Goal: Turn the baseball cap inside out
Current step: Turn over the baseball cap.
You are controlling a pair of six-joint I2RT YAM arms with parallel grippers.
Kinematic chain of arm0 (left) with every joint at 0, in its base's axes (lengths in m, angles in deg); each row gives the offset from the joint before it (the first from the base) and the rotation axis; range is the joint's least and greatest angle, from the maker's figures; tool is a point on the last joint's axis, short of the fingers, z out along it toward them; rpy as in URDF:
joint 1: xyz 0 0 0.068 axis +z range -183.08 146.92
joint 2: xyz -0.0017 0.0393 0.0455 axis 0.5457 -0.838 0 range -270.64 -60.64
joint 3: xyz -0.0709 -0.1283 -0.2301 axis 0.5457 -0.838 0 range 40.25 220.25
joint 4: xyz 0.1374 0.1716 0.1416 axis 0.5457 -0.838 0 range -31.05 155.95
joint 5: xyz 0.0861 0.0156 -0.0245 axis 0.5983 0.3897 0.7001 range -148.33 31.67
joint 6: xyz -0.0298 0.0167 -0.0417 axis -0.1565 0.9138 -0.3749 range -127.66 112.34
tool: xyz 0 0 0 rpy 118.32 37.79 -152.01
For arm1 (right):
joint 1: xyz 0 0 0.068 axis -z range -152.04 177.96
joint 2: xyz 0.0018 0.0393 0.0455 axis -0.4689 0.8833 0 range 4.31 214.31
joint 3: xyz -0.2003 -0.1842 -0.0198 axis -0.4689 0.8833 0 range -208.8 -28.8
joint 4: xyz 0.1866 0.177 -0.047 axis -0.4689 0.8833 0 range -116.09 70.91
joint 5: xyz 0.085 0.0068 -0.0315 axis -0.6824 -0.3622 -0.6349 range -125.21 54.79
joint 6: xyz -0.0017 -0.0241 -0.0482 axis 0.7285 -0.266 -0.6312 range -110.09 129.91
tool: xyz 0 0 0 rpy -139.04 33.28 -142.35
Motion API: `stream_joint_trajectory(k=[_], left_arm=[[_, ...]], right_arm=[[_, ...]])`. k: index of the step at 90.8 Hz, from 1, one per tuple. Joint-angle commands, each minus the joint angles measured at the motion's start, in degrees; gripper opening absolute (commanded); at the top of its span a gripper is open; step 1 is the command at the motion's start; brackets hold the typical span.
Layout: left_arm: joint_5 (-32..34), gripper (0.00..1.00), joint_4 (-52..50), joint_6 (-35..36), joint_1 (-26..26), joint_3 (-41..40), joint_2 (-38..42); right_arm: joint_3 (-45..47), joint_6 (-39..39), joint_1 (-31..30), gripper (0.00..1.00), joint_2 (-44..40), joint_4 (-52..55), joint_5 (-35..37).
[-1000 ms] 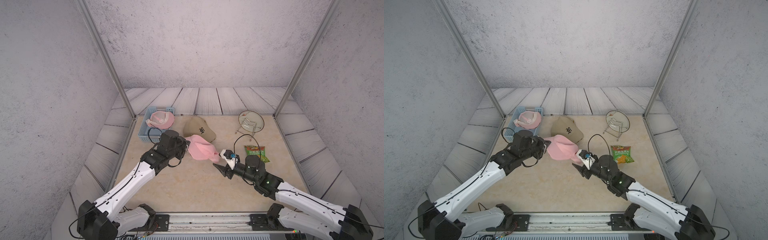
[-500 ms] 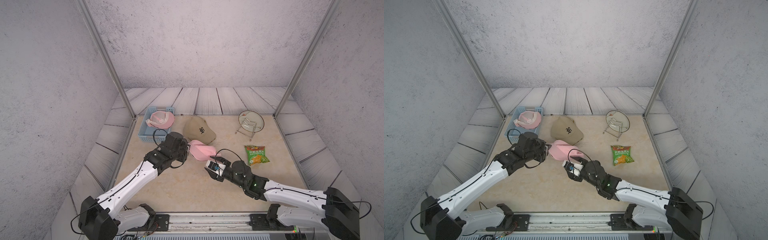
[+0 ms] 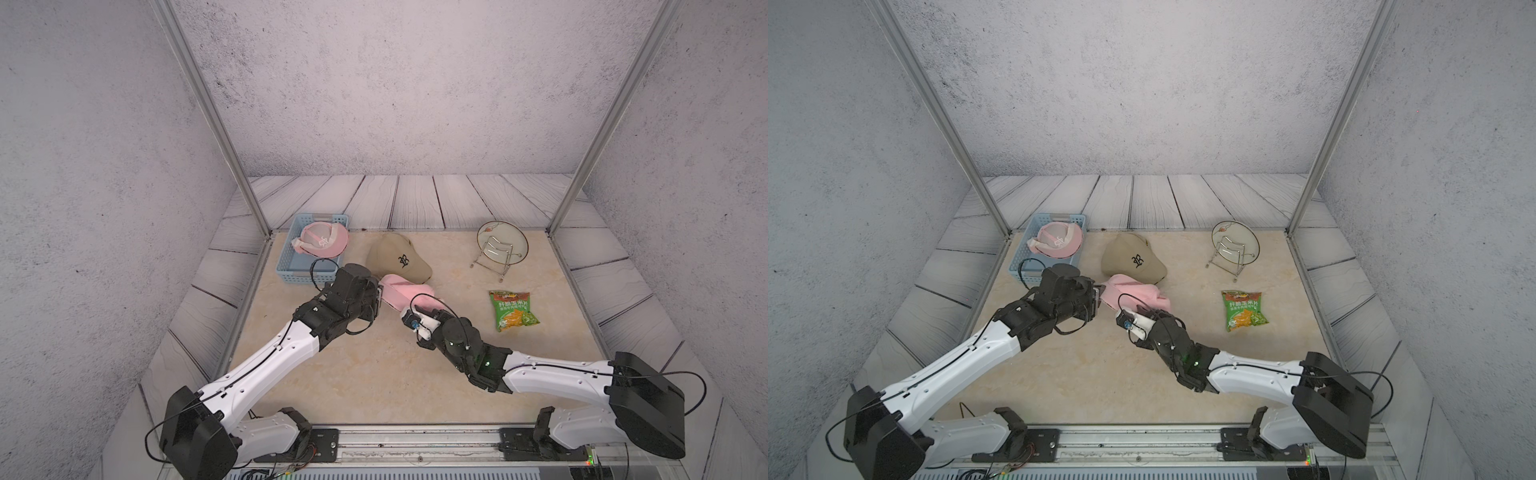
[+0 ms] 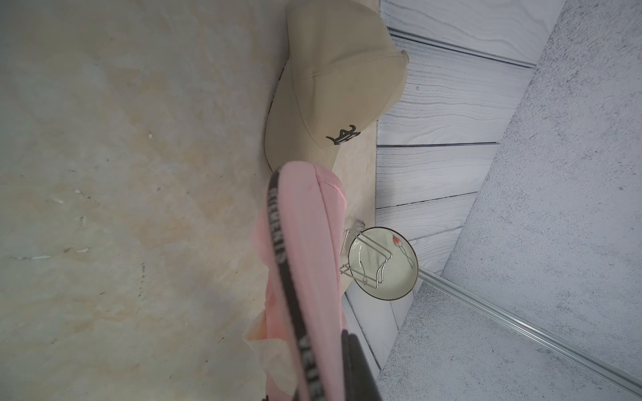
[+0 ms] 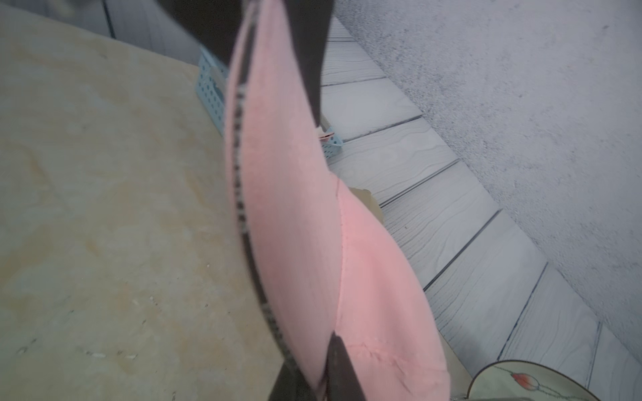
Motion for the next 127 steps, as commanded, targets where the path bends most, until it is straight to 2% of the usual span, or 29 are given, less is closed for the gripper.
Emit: stream_joint_trajectory(k=[1, 7, 13, 17, 21, 25, 30, 34, 39, 45, 51, 63, 75, 86, 95, 98, 103, 119, 124, 127], left_arm=[[-4.24, 0.35, 4.16, 2.03, -1.73, -1.24, -0.49], [-0.88, 0.62, 4.14, 7.52, -1.73, -0.63, -0.43], [6.03, 0.78, 2.67, 17.31, -1.6, 1.27, -0.14], [11.79, 0.84, 1.05, 27.28, -1.62, 3.4, 0.09], [17.04, 0.84, 0.71, 37.25, -1.58, 5.17, 0.26], [19.82, 0.85, 4.03, 50.27, -1.62, 5.3, 0.75], [18.66, 0.85, 11.04, 66.94, -1.55, 3.41, 1.81], [14.72, 0.86, 15.59, 80.28, -1.55, 1.26, 3.0], [9.24, 0.9, 17.32, 93.37, -1.47, -0.74, 4.84], [6.93, 0.92, 16.69, 103.11, -1.36, -2.09, 6.72], [1.55, 0.93, 14.47, 110.77, -0.64, -2.18, 7.45], [-9.17, 0.95, 9.14, 122.14, 0.19, -1.29, 6.97], [-19.63, 0.98, 4.24, 129.34, 0.63, -0.04, 4.52], [-22.21, 0.98, 4.12, 130.85, 0.73, 0.25, 1.49], [-22.87, 0.94, 5.26, 131.18, 0.82, 0.54, -0.87], [-22.67, 0.88, 5.39, 131.21, 0.82, 0.78, -1.65], [-22.74, 0.73, 5.23, 131.28, 0.82, 1.36, -2.89], [-26.57, 0.4, 4.31, 131.28, 0.82, 2.31, -4.5], [-28.3, 0.24, 4.65, 130.99, 0.82, 2.14, -4.3], [-29.21, 0.1, 4.6, 130.85, 0.81, 2.07, -4.18]], right_arm=[[-2.12, 2.25, 0.36, 0.0, 0.52, -1.51, 5.5], [-2.32, 2.97, 0.49, 0.0, -0.51, 1.16, 5.46], [-2.88, 4.43, 0.8, 0.0, -1.89, 5.39, 5.09], [-3.57, 5.66, 1.15, 0.0, -2.8, 9.08, 3.82], [-4.46, 7.81, 1.62, 0.0, -3.7, 11.71, 3.03], [-5.5, 9.39, 2.37, 0.0, -4.78, 16.14, 1.12], [-6.56, 11.68, 3.61, 0.0, -6.11, 20.61, -1.75], [-7.54, 13.65, 5.01, 0.0, -7.32, 24.33, -4.71], [-8.79, 15.92, 7.27, 0.0, -8.77, 28.66, -9.67], [-10.43, 17.58, 10.08, 0.0, -9.66, 33.53, -15.43], [-12.3, 18.22, 12.21, 0.0, -9.38, 37.72, -18.52], [-15.53, 18.41, 15.09, 0.0, -9.07, 44.89, -24.14], [-17.03, 16.98, 15.42, 0.0, -9.55, 47.61, -26.62], [-18.53, 15.84, 15.47, 0.0, -9.74, 50.61, -28.69], [-18.14, 15.47, 15.5, 0.0, -10.69, 50.4, -30.23], [-18.16, 15.26, 15.48, 0.0, -10.96, 50.53, -30.62], [-18.2, 15.18, 15.48, 0.0, -11.34, 50.79, -31.08], [-17.74, 14.92, 15.52, 0.0, -12.39, 50.85, -31.51], [-17.31, 15.11, 15.56, 0.0, -12.64, 50.39, -31.64], [-17.01, 15.21, 15.63, 0.0, -12.78, 50.12, -31.71]])
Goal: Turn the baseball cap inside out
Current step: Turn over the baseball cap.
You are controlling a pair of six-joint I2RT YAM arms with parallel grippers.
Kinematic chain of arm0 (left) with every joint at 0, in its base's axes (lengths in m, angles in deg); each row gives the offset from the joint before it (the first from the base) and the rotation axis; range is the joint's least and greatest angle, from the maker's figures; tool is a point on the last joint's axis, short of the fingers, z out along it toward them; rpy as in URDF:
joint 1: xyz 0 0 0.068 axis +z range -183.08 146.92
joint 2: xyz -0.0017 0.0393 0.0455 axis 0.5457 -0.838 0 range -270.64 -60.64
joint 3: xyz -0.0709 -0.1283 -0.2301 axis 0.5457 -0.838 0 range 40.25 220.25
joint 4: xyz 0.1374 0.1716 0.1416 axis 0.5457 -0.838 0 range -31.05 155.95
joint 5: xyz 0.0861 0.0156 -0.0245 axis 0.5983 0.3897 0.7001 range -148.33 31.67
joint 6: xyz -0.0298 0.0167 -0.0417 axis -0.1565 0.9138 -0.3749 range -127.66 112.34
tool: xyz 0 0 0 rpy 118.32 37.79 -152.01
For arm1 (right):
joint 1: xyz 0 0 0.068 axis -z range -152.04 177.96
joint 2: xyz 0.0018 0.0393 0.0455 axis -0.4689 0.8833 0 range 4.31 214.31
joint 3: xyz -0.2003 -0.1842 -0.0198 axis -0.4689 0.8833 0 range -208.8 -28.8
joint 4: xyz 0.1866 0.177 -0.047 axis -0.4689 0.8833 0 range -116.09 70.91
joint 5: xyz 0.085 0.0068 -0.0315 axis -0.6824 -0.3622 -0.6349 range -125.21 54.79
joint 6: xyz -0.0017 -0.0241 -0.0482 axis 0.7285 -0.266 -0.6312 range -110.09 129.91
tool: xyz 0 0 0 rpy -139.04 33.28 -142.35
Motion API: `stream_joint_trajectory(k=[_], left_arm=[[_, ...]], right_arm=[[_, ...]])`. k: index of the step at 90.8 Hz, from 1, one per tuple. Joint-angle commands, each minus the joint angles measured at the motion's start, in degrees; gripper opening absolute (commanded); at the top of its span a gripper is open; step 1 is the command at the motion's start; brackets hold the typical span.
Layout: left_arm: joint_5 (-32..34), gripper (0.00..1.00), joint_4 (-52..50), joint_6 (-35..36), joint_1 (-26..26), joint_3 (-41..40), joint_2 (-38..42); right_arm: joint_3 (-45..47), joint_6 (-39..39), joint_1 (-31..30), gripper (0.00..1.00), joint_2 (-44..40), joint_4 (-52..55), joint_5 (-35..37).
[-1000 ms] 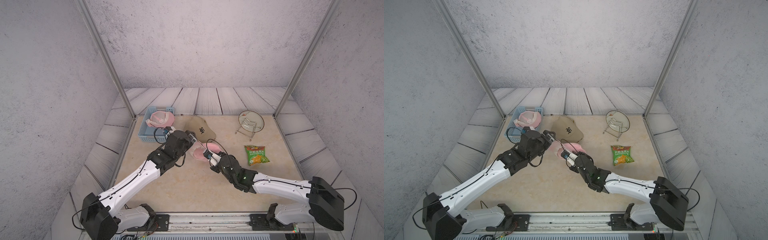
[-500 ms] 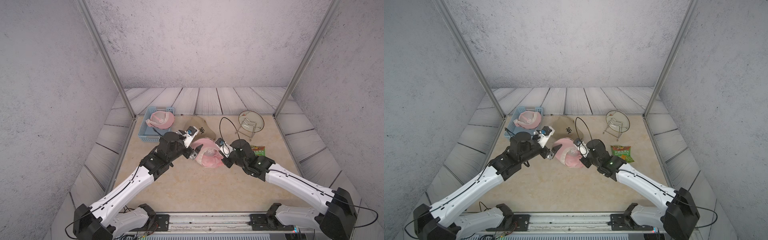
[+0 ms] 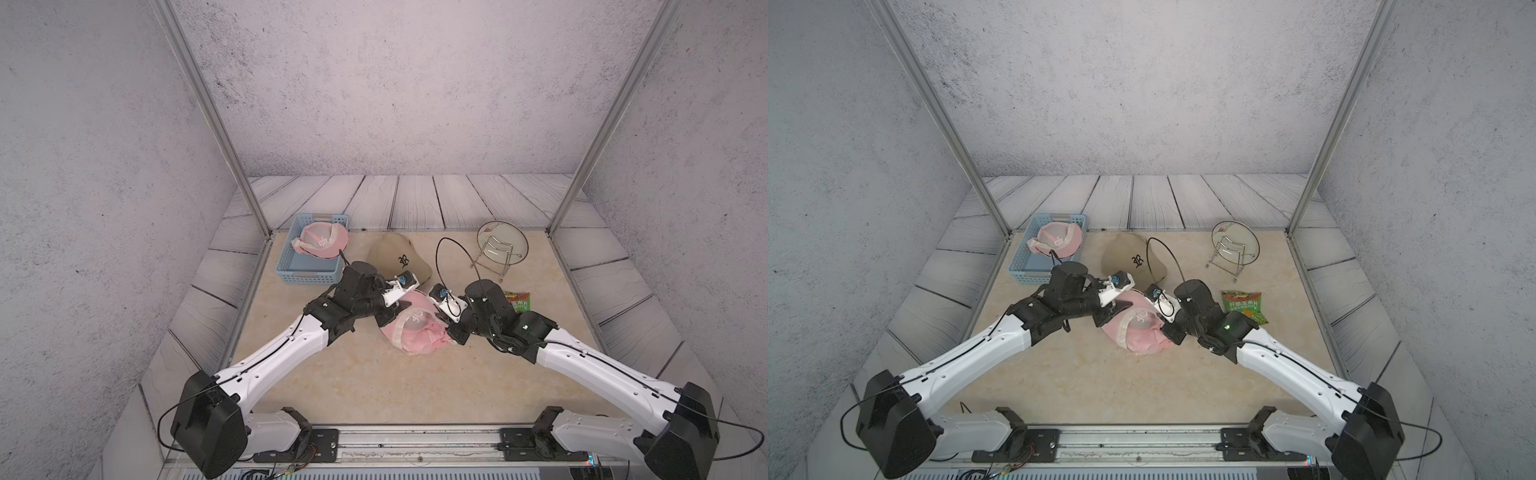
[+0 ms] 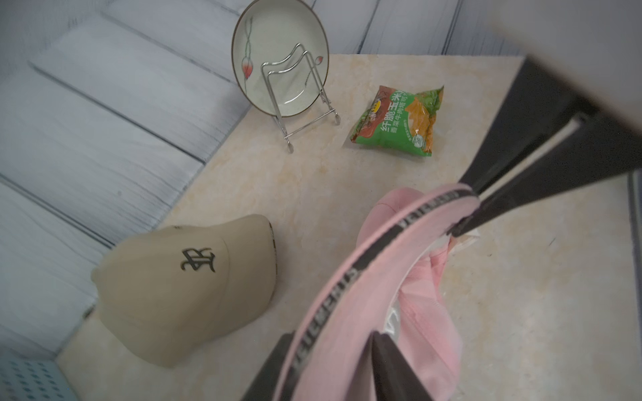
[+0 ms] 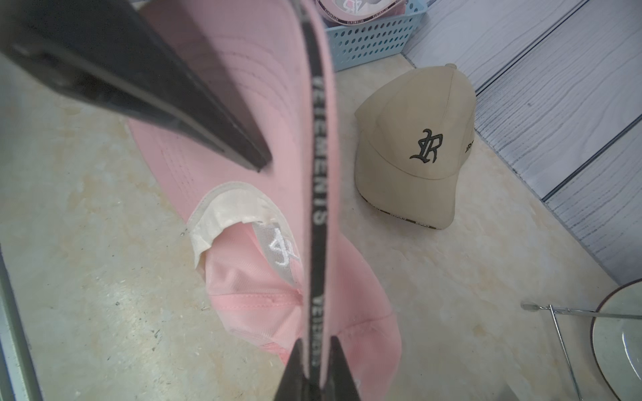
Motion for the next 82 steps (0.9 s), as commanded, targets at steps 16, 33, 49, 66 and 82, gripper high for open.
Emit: stream_joint_trajectory(k=[16, 33, 49, 66, 82], left_arm=[[-5.54, 0.0, -2.95, -1.14, 0.63, 2.99, 3.48], [-10.49, 0.0, -10.82, -0.52, 3.21, 8.07, 5.51], [-15.26, 0.0, -14.19, 0.78, 4.3, 9.51, 5.85], [-15.41, 0.0, -15.76, 1.46, 4.84, 9.77, 6.39], [-17.52, 0.0, -17.52, 2.05, 5.45, 10.66, 6.84]], right_arm=[[1.57, 1.19, 1.48, 0.04, -2.58, -2.32, -3.0], [5.44, 1.6, 3.64, 0.28, -2.71, -5.96, -5.15], [6.66, 0.87, 4.83, 0.41, -1.5, -8.08, -4.77], [8.54, 1.1, 5.05, 0.49, -2.39, -11.29, 0.21], [10.06, 0.45, 5.14, 0.45, -2.66, -12.88, 2.27]])
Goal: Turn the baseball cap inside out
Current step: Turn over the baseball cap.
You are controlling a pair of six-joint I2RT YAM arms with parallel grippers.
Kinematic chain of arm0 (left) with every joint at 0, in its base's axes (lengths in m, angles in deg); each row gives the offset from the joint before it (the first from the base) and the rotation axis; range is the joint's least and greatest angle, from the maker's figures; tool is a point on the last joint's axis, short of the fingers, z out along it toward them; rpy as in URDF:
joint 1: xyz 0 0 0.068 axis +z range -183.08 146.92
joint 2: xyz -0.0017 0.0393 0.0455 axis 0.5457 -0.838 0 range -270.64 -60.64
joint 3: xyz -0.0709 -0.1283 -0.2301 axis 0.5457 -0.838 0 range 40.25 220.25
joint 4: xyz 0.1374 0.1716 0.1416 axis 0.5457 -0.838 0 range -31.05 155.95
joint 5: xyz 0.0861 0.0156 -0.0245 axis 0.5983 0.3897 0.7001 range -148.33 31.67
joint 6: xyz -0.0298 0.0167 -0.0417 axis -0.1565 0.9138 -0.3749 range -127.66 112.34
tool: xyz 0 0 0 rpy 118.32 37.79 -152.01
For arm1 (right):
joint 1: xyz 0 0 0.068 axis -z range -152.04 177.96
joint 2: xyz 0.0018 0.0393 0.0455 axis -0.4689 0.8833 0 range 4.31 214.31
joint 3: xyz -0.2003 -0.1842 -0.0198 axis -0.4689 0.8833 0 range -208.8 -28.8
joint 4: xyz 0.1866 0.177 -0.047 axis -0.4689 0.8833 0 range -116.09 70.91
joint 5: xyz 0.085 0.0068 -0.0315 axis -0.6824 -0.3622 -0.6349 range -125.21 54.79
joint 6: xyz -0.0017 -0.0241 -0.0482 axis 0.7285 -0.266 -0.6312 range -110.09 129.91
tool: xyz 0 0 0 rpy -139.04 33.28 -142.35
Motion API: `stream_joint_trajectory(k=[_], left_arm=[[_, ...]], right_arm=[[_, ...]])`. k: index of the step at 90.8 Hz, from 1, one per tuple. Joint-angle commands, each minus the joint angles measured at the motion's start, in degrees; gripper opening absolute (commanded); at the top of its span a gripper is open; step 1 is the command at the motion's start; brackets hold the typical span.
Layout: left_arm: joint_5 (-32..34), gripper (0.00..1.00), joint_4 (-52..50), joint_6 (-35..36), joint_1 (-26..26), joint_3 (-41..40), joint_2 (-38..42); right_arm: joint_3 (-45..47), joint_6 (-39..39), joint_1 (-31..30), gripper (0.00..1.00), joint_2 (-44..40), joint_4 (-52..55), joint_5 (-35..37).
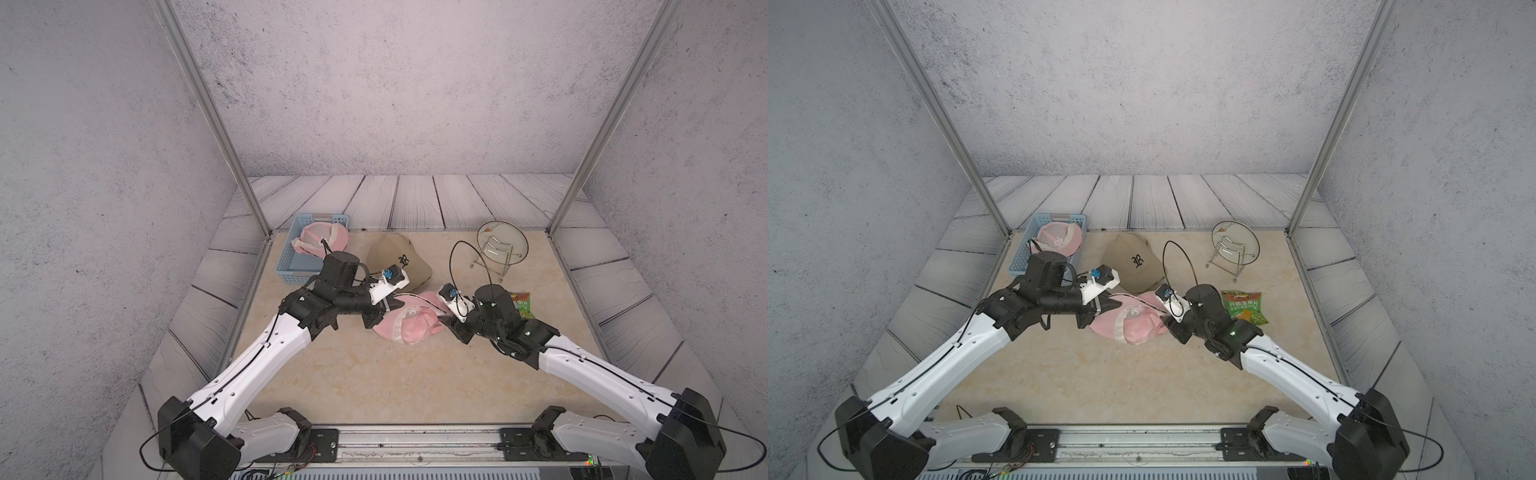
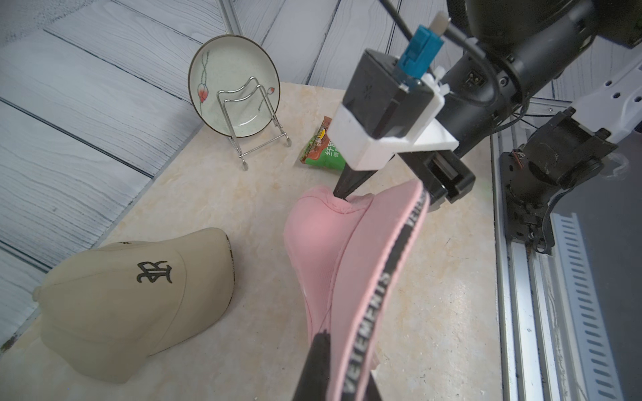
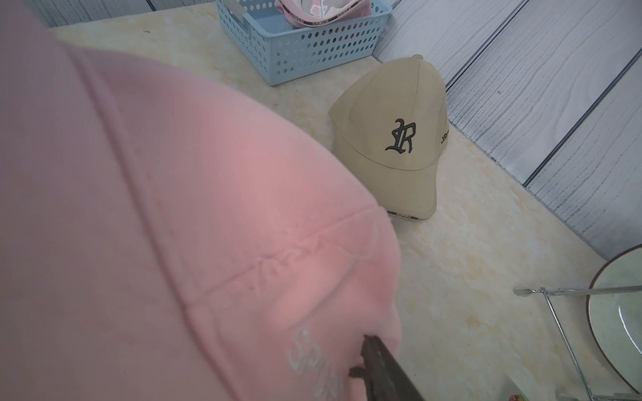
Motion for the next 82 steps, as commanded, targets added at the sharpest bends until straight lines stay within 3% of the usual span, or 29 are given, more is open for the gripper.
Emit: stream_joint_trajectory(k=[1, 26, 35, 45, 54, 82], left_arm=[[-3.6, 0.0, -0.78, 1.18, 0.71, 2.79, 2.06], [-4.09, 0.0, 1.04, -1.71, 2.27, 3.06, 3.11], [-3.16, 0.0, 3.47, -5.06, 2.53, 2.89, 3.67], [-2.29, 0.0, 6.89, -10.12, 2.63, 2.82, 4.5], [-1.2, 0.0, 10.58, -15.16, 2.63, 2.41, 5.38], [0.57, 0.0, 15.83, -25.35, 3.68, 2.91, 6.88]], right_arm=[[1.1, -0.22, 0.29, 0.44, -0.79, -1.83, 2.8], [3.39, 0.52, 0.55, 0.11, 0.06, -3.86, 0.72], [2.69, 4.84, 0.63, 0.0, 1.78, -4.22, 5.88], [-0.32, 13.58, 0.83, 0.0, 5.46, -2.16, 18.88], [-3.89, 19.09, 1.01, 0.0, 9.28, 2.61, 24.63], [-6.27, 26.42, 2.72, 0.0, 13.65, 6.57, 27.83]])
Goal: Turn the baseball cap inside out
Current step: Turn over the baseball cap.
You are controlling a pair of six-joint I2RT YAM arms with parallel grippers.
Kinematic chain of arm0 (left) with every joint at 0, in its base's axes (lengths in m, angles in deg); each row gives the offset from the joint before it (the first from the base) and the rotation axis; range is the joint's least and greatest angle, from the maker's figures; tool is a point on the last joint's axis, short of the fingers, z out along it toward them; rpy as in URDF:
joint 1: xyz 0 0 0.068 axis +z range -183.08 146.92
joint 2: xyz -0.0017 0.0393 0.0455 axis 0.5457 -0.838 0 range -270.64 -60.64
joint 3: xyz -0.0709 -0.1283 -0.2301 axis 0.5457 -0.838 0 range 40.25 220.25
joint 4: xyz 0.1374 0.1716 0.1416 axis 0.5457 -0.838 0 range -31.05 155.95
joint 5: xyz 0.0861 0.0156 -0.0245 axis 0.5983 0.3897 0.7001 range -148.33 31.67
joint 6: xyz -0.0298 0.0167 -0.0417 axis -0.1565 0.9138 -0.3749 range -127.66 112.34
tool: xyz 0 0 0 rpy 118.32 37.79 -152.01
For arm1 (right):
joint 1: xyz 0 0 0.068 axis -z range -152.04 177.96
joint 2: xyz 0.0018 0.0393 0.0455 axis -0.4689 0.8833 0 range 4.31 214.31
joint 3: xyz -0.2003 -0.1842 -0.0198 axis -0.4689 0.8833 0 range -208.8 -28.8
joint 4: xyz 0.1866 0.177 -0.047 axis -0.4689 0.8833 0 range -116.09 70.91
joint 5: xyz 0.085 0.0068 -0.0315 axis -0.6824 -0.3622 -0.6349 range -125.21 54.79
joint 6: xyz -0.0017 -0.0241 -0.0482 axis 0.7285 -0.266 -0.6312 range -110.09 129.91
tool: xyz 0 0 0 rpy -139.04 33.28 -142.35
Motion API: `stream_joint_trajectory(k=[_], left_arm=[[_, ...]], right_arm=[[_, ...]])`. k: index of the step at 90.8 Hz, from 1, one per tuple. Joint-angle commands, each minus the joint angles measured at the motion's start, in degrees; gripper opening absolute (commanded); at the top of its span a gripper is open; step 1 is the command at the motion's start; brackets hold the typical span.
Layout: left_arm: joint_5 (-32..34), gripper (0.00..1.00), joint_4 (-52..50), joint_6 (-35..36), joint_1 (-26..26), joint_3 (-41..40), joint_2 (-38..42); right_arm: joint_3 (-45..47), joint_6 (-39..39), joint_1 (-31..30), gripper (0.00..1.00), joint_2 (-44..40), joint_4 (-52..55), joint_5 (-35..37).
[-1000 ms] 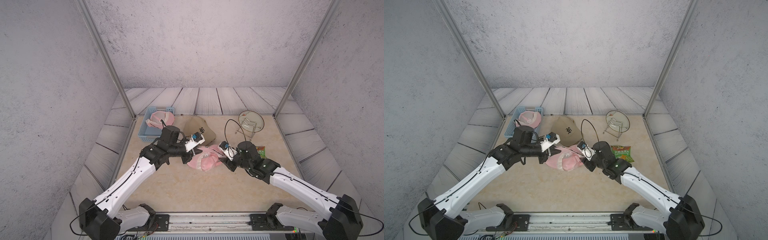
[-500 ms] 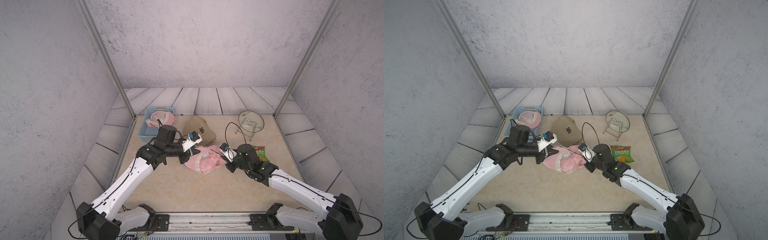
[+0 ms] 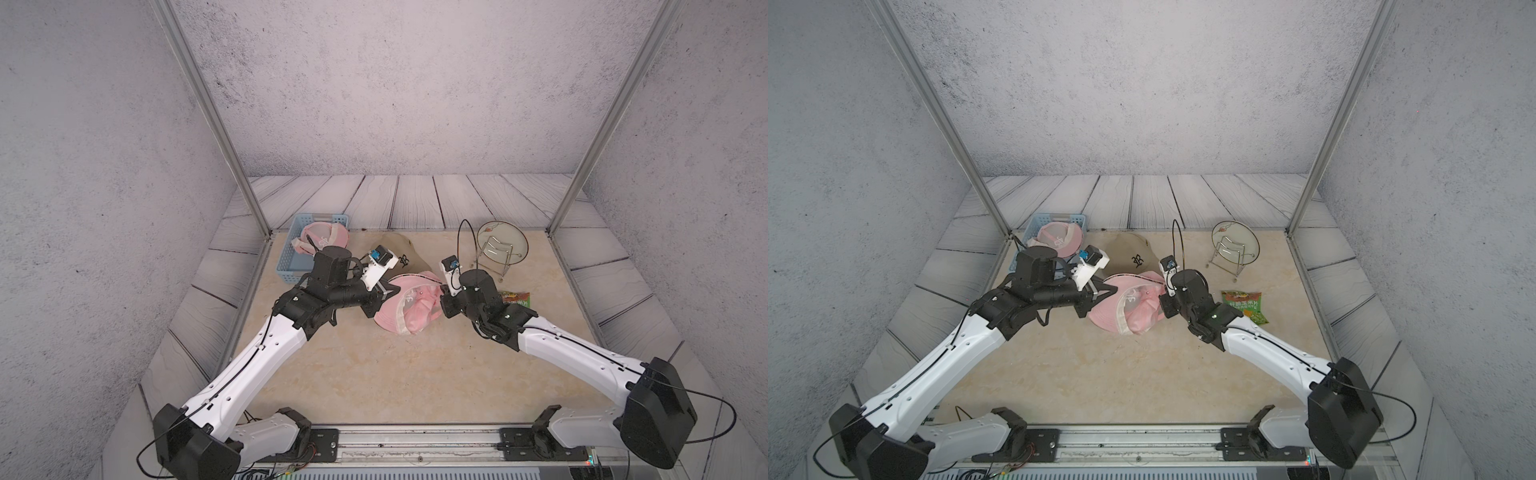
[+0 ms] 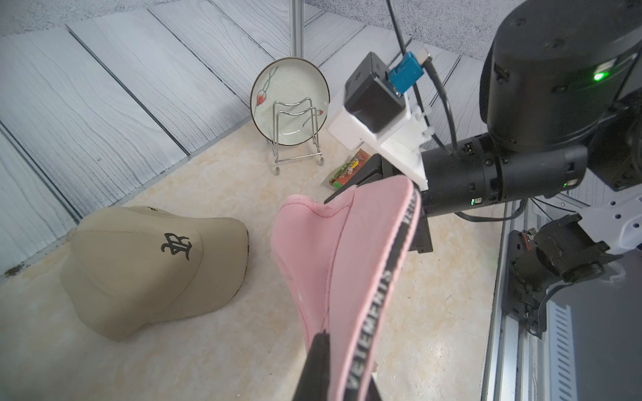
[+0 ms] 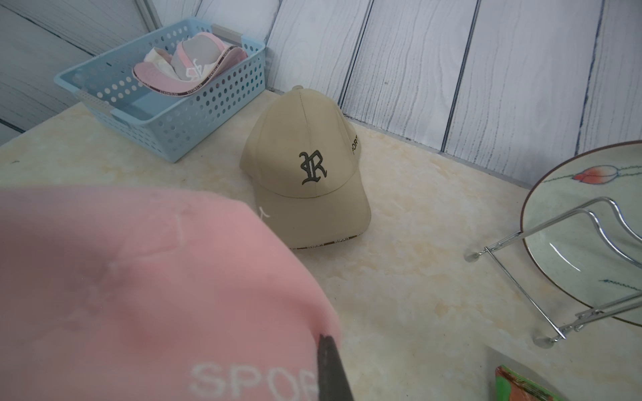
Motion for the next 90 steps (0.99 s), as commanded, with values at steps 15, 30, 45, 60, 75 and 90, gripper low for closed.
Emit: stream_joint_trajectory(k=[15, 30, 45, 60, 75, 90], left_arm=[[-3.6, 0.0, 12.95, -11.57, 4.23, 1.79, 5.8], [-8.13, 0.0, 15.17, -13.95, 6.17, 1.15, 5.9], [-9.73, 0.0, 14.32, -13.86, 6.39, 1.72, 5.07], [-11.45, 0.0, 15.38, -15.03, 6.4, 1.79, 4.31], [-6.7, 0.0, 14.76, -16.19, 6.49, 1.57, 4.2], [3.39, 0.0, 14.71, -20.82, 6.49, 0.0, 4.4]], right_arm=[[1.97, 7.92, 5.81, 0.0, 3.56, 13.79, 10.29], [2.78, 5.79, 7.48, 0.04, 3.28, 13.12, 4.35], [4.69, 4.15, 9.46, 0.18, 1.76, 9.93, -4.75], [5.22, 3.71, 9.74, 0.22, 1.35, 8.81, -7.41], [3.24, 9.24, 9.98, 0.1, 3.2, 13.6, 1.36], [0.11, 14.33, 10.01, 0.24, 5.25, 20.44, 7.12]])
